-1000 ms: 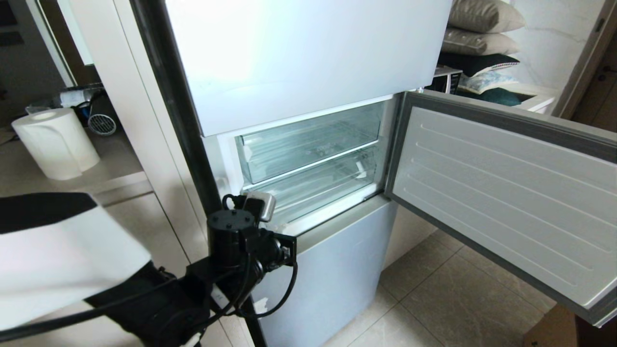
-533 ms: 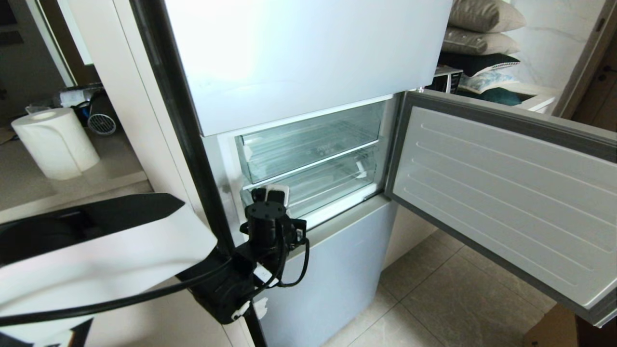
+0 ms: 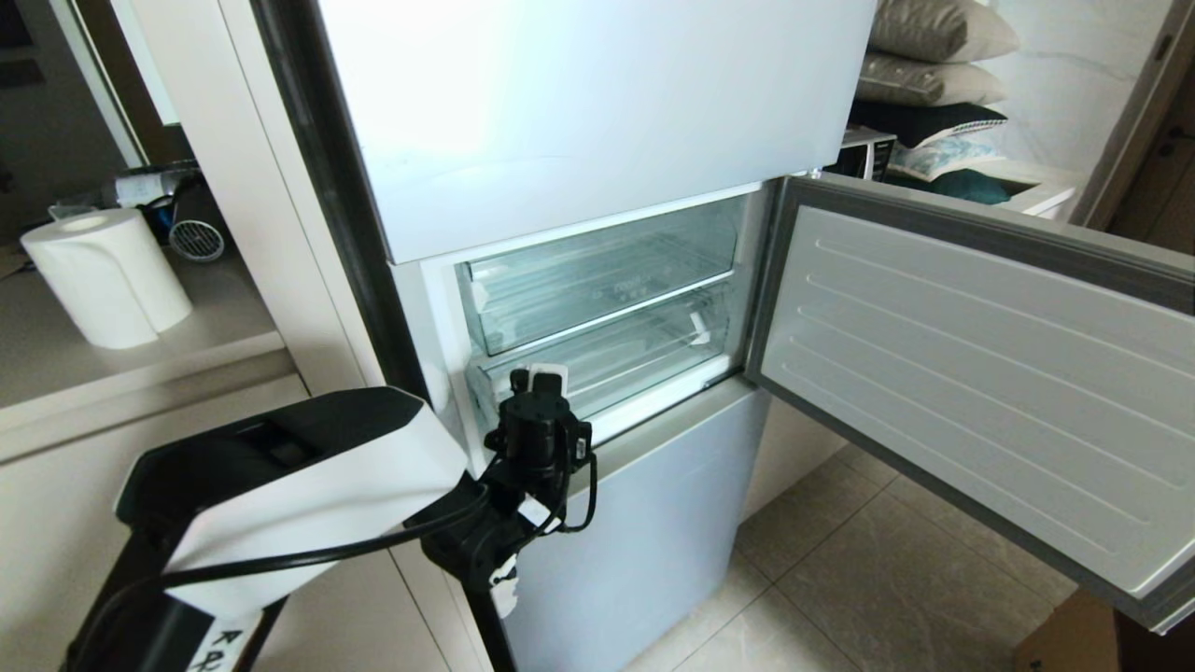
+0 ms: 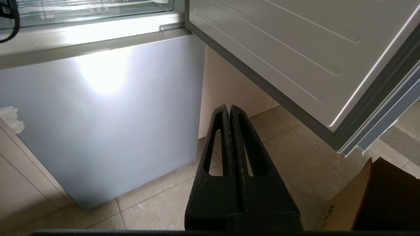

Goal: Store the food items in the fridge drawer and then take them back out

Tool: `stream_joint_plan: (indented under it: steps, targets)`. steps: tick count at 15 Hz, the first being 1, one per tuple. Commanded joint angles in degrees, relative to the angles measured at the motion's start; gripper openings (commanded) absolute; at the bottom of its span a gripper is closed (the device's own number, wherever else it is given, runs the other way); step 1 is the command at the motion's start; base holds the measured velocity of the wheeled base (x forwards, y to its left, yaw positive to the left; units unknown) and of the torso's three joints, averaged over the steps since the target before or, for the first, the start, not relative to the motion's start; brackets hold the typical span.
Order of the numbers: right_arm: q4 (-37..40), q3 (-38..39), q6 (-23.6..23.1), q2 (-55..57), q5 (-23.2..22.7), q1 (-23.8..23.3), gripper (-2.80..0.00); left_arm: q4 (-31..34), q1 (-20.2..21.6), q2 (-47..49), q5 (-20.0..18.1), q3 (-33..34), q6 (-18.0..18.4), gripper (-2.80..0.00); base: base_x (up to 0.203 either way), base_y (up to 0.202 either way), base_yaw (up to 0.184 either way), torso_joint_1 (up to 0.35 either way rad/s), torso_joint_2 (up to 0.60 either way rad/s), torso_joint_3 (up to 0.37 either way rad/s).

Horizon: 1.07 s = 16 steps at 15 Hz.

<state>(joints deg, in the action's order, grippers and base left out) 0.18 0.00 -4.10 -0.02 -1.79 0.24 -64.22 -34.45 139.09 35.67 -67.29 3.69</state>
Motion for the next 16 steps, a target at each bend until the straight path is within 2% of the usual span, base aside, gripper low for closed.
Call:
stream_joint_plan:
  steps: [1,5,9,12,16]
  targets:
    - [-0.01,0.0,-0.03,-0.06,-0.06,0.02,-2.8,-0.31,0.87,2.39,0.17,-3.23,0.08,-2.8,0.0,0.0,0.0,0.0,0.0,0.0]
    - [-0.01,0.0,-0.03,-0.06,-0.05,0.02,-2.8,0.81,2.88,3.9,0.19,-8.35,0.13,-2.8,0.0,0.0,0.0,0.0,0.0,0.0]
    - [-0.01,0.0,-0.03,-0.06,-0.06,0.02,-2.8,1.13,4.44,3.76,0.24,-9.12,0.09,-2.8,0.0,0.0,0.0,0.0,0.0,0.0]
    - [-0.01,0.0,-0.03,-0.06,0.01,0.02,-2.8,0.8,2.75,1.67,0.27,-6.49,0.09,-2.8,0.0,0.0,0.0,0.0,0.0,0.0]
    - [-0.01,0.0,-0.03,-0.06,-0.06,0.02,-2.8,0.2,-2.8,-5.48,0.19,3.04,-0.09,-2.8,0.0,0.0,0.0,0.0,0.0,0.0]
